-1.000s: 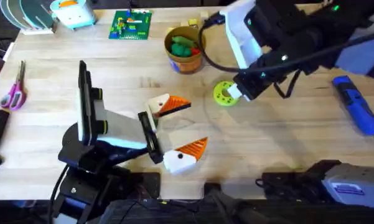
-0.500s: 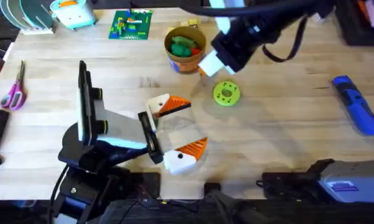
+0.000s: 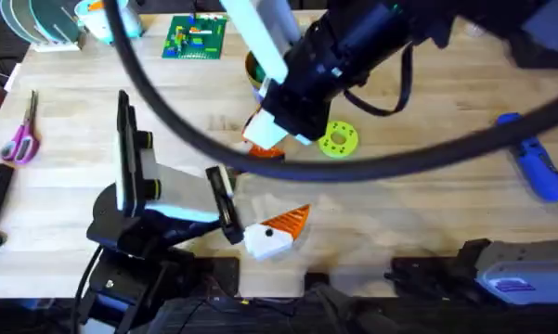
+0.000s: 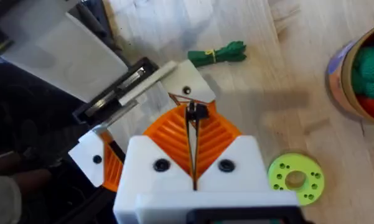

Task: Pick up the gripper from the table and insert it into the empty holder that is missing its gripper. Then pick up a screw, insert it into the mounting hole, and use the screwdriver to tighten it. Finally, clean up the table by picking up the vegetable and placing it into the bucket.

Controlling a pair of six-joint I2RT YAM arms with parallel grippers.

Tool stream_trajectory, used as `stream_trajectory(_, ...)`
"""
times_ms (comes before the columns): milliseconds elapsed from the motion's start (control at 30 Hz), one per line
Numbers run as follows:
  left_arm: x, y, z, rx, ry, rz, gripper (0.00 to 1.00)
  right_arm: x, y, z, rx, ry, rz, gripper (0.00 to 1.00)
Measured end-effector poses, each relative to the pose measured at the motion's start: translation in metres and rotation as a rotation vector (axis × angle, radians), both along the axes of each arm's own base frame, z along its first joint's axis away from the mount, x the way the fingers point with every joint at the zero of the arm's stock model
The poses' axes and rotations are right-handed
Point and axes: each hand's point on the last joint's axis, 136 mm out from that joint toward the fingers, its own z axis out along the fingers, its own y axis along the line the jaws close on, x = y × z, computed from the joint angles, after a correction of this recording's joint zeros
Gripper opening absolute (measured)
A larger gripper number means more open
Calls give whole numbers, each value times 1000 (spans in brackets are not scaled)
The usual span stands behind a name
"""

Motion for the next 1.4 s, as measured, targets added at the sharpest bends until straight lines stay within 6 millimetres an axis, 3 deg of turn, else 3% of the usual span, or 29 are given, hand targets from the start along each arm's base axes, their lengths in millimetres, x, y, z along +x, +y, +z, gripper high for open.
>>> stream_trajectory(367, 0, 0, 0, 0, 0, 0, 991, -7, 16, -27, -74, 7, 44, 8)
stream_trajectory(667, 0, 0, 0, 0, 0, 0, 991, -6, 16, -29, -79, 4, 46, 8)
stream_trajectory(1000, 0, 0, 0, -1, 4, 0, 991, -5, 22, -43, -106, 27, 53, 7)
stream_trajectory(1400, 0, 0, 0, -1, 4, 0, 991, -5, 22, -44, -107, 27, 54, 31)
